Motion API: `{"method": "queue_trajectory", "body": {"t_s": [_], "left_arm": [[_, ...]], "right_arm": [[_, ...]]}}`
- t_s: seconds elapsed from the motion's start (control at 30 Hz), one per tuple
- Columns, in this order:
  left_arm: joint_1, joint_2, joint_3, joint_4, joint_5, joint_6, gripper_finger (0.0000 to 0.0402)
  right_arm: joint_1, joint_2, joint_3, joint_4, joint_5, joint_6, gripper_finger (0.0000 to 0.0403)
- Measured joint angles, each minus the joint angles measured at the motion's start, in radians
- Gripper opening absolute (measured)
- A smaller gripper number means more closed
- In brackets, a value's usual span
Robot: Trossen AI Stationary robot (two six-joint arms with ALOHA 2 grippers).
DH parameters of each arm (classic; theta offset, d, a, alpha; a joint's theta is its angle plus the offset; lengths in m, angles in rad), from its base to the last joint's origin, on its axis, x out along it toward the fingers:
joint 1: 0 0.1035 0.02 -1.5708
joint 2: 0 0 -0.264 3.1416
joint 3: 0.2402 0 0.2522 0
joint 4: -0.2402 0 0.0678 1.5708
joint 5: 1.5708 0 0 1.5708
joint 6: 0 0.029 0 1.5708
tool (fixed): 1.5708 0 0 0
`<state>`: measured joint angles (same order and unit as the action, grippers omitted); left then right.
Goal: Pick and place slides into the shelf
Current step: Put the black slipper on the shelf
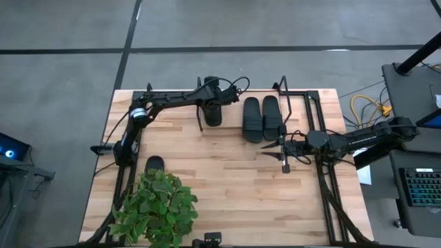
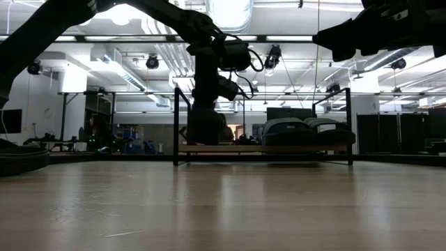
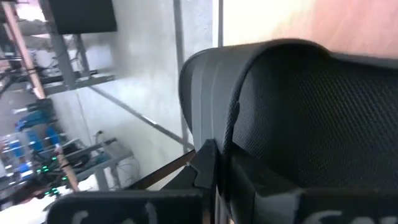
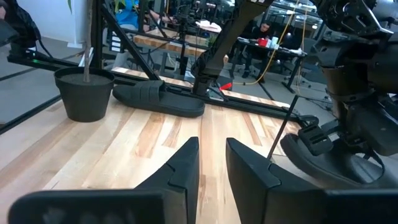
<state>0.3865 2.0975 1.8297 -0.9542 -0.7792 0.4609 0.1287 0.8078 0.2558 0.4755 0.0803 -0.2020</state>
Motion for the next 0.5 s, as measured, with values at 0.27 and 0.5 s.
{"method": "queue_trajectory", "body": {"t_s": [0.27, 0.5], "left_arm": [[-0.010, 0.000, -0.002, 0.012, -0.097, -0.001, 0.0001], [-0.011, 0.000, -0.016, 0.053, -0.126, -0.010, 0.0000]], "right_arm": [[0.000, 0.000, 0.000, 0.000, 0.000, 0.000, 0.0072], [0.000, 0.000, 0.000, 0.000, 0.000, 0.000, 0.0074]]}}
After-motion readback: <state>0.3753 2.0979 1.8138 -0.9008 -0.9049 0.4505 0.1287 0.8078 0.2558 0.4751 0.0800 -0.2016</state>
